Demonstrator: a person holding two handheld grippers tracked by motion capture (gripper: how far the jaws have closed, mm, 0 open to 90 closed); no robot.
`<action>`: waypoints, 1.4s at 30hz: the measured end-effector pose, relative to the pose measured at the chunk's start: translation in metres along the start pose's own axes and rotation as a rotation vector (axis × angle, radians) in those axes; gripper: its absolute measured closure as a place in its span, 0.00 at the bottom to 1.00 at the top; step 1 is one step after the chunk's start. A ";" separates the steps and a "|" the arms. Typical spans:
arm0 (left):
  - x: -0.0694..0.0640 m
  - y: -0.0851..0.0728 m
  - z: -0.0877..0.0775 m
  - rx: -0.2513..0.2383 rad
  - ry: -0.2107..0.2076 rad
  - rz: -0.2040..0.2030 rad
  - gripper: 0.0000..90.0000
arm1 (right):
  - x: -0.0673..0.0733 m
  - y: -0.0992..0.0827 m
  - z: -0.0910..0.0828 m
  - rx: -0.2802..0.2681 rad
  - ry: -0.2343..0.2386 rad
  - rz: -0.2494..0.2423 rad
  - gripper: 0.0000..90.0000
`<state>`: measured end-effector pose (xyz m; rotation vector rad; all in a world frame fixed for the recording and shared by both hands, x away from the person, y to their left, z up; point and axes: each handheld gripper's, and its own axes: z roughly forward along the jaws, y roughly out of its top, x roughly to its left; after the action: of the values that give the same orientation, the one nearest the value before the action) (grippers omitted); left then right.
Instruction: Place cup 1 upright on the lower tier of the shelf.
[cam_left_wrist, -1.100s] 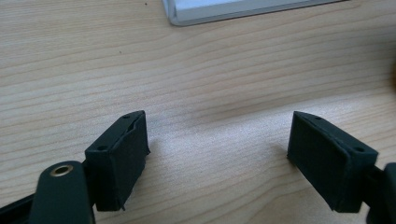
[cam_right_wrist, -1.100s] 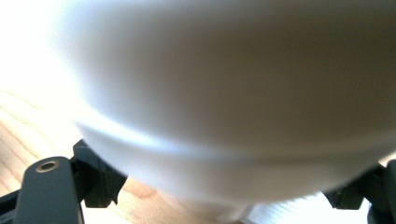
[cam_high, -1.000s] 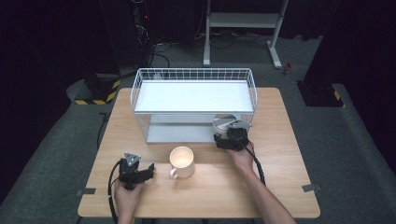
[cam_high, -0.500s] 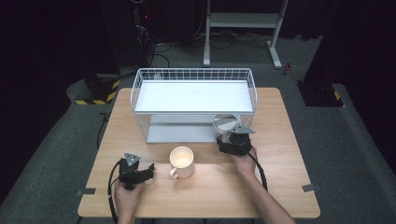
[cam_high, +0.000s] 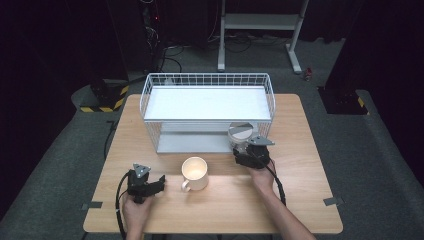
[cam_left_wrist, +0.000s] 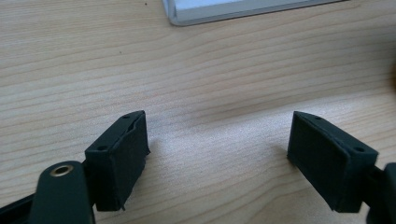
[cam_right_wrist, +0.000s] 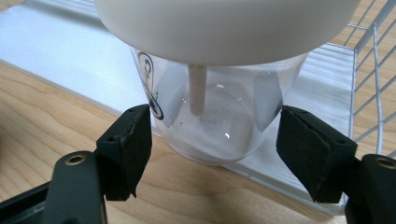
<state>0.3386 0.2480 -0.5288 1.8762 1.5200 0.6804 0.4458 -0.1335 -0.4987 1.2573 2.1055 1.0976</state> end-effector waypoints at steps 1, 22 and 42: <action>0.000 0.000 0.000 0.000 0.000 0.001 0.23 | 0.000 0.000 0.000 0.001 -0.003 0.000 0.30; 0.000 0.000 0.000 0.002 -0.002 0.001 0.23 | 0.004 0.010 0.015 0.040 -0.024 0.041 0.37; 0.001 0.001 0.001 0.002 -0.002 0.003 0.23 | 0.002 0.019 0.026 0.043 -0.036 0.076 0.43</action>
<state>0.3396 0.2487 -0.5287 1.8808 1.5173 0.6789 0.4733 -0.1159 -0.4981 1.3772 2.0799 1.0581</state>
